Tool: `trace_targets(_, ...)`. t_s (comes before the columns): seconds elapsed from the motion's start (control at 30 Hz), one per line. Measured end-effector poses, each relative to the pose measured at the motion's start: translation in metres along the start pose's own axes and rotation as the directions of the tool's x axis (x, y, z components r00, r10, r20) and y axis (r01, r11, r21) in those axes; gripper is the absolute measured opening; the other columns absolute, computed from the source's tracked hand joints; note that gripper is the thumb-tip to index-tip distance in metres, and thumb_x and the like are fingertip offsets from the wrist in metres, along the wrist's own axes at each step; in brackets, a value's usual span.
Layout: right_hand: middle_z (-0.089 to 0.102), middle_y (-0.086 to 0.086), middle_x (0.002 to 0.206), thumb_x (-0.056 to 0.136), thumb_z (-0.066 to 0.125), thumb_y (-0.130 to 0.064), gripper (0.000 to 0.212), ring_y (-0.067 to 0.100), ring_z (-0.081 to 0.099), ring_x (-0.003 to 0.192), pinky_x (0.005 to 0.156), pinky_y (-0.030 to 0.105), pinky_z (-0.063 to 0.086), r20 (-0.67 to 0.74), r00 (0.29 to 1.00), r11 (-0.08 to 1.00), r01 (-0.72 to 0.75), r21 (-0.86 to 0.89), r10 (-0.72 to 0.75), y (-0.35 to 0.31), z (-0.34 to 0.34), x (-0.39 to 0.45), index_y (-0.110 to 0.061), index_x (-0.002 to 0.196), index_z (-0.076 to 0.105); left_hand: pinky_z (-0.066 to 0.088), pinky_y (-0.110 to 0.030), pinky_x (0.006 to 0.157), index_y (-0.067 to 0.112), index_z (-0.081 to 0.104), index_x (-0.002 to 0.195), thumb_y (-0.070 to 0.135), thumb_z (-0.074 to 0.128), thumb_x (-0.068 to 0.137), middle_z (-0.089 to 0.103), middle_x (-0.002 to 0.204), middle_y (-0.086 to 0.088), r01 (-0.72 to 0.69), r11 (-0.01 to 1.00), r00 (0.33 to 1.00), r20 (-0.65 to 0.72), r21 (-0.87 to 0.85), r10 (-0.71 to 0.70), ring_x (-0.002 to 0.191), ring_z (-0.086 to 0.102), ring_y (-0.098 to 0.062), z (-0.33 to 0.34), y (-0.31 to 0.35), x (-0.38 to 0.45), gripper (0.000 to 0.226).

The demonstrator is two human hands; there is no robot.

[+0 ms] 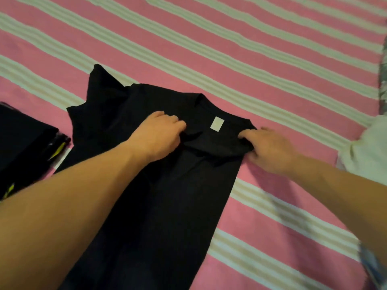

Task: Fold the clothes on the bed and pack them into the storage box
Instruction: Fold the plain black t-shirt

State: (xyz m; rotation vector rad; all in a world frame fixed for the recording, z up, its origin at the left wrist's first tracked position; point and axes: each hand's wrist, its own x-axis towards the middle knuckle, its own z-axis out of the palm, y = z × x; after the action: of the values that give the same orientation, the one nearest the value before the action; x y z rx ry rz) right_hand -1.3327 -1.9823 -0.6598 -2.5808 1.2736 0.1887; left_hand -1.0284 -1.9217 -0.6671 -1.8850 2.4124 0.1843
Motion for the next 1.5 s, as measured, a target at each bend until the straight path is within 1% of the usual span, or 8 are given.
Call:
trace_targets(0.2, 0.064, -0.004, 0.089, 0.098, 0.058, -0.028, 0.010, 0.024, 0.061, 0.087, 0.072, 0.035, 0.044, 0.046, 0.986, 0.924, -0.167, 0.345, 0.161, 0.024, -0.015, 0.036, -0.026, 0.089, 0.061, 0.048, -0.038, 0.082, 0.020, 0.065, 0.112, 0.025, 0.051, 0.098, 0.067, 0.102, -0.003, 0.529, 0.667, 0.767, -0.042, -0.524, -0.641, 0.096, 0.063, -0.031, -0.032, -0.033, -0.003, 0.020)
trace_targets(0.33, 0.063, 0.001, 0.095, 0.095, 0.060, -0.036, 0.011, 0.030, 0.059, 0.094, 0.078, 0.036, 0.045, 0.015, 0.969, 0.958, -0.245, 0.150, 0.246, 0.016, 0.003, 0.057, -0.026, 0.096, 0.059, 0.052, -0.040, 0.083, 0.017, 0.066, 0.097, 0.037, 0.059, 0.100, 0.067, 0.090, -0.001, 0.571, 0.469, 0.693, 0.090, -0.674, -0.715, 0.085, 0.064, -0.023, -0.036, -0.050, 0.005, 0.021)
trace_targets(0.5, 0.055, 0.014, 0.118, 0.091, 0.064, -0.022, 0.034, 0.035, 0.049, 0.107, 0.094, 0.046, 0.042, -0.441, 0.874, 0.973, -0.229, -0.001, 0.206, -0.036, 0.012, 0.030, -0.009, 0.122, 0.060, 0.048, -0.034, 0.078, 0.013, 0.065, 0.094, 0.065, 0.059, 0.091, 0.065, 0.089, -0.006, 0.620, 0.104, 0.680, 0.465, -0.778, -0.567, 0.080, 0.067, -0.021, -0.029, -0.046, -0.019, 0.053)
trace_targets(0.7, 0.011, 0.009, 0.167, 0.104, 0.024, -0.052, 0.065, 0.034, 0.006, 0.154, 0.125, 0.050, 0.009, -0.024, 0.997, 0.997, -0.078, -0.007, 0.078, -0.097, 0.054, 0.022, -0.021, 0.160, 0.013, 0.047, -0.037, 0.101, 0.029, 0.063, 0.123, 0.092, 0.059, 0.065, 0.068, 0.118, 0.011, 0.712, 0.443, 0.700, 0.502, -0.545, -0.508, 0.112, 0.065, -0.019, -0.011, -0.033, -0.037, 0.086)
trace_targets(0.9, -0.014, 0.002, 0.167, 0.090, -0.006, -0.065, 0.077, 0.028, -0.016, 0.153, 0.125, 0.047, -0.004, 0.111, 0.991, 0.996, -0.071, -0.052, 0.076, -0.092, 0.056, 0.028, -0.029, 0.158, -0.012, 0.037, -0.047, 0.103, 0.024, 0.064, 0.109, 0.074, 0.054, 0.088, 0.063, 0.117, 0.000, 0.771, 0.599, 0.608, 0.531, -0.217, -0.590, 0.124, 0.052, -0.029, -0.019, -0.018, -0.068, 0.055)
trace_targets(1.1, -0.004, 0.007, 0.168, 0.101, 0.039, -0.054, 0.075, 0.033, -0.004, 0.154, 0.125, 0.051, 0.006, 0.298, 0.935, 0.981, -0.171, -0.090, 0.190, -0.115, 0.010, 0.047, -0.024, 0.160, 0.005, 0.056, -0.038, 0.064, 0.004, 0.063, 0.092, 0.034, 0.059, 0.101, 0.074, 0.081, -0.015, 0.785, -0.124, 0.399, 0.648, -0.607, -0.649, 0.073, 0.072, -0.032, -0.024, -0.012, -0.126, 0.032)
trace_targets(1.33, 0.046, 0.005, 0.147, 0.097, 0.063, -0.029, 0.063, 0.032, 0.037, 0.136, 0.111, 0.046, 0.038, 0.174, 0.981, 0.974, 0.044, 0.224, -0.085, -0.201, -0.014, 0.138, -0.021, 0.153, 0.035, 0.057, -0.042, 0.091, 0.019, 0.071, 0.099, 0.035, 0.065, 0.098, 0.077, 0.083, -0.007, 0.705, -0.221, 0.462, 0.673, -0.673, -0.577, 0.093, 0.073, -0.025, 0.005, -0.008, -0.151, 0.016)
trace_targets(1.5, 0.047, 0.010, 0.136, 0.088, 0.075, -0.035, 0.063, 0.033, 0.045, 0.125, 0.104, 0.050, 0.043, 0.211, 0.976, 0.985, -0.084, 0.151, 0.051, -0.225, -0.007, 0.179, -0.020, 0.141, 0.045, 0.051, -0.024, 0.071, 0.030, 0.061, 0.093, 0.029, 0.069, 0.096, 0.073, 0.093, -0.001, 0.627, -0.283, 0.495, 0.652, -0.726, -0.575, 0.084, 0.069, -0.011, 0.007, -0.007, -0.156, 0.009)
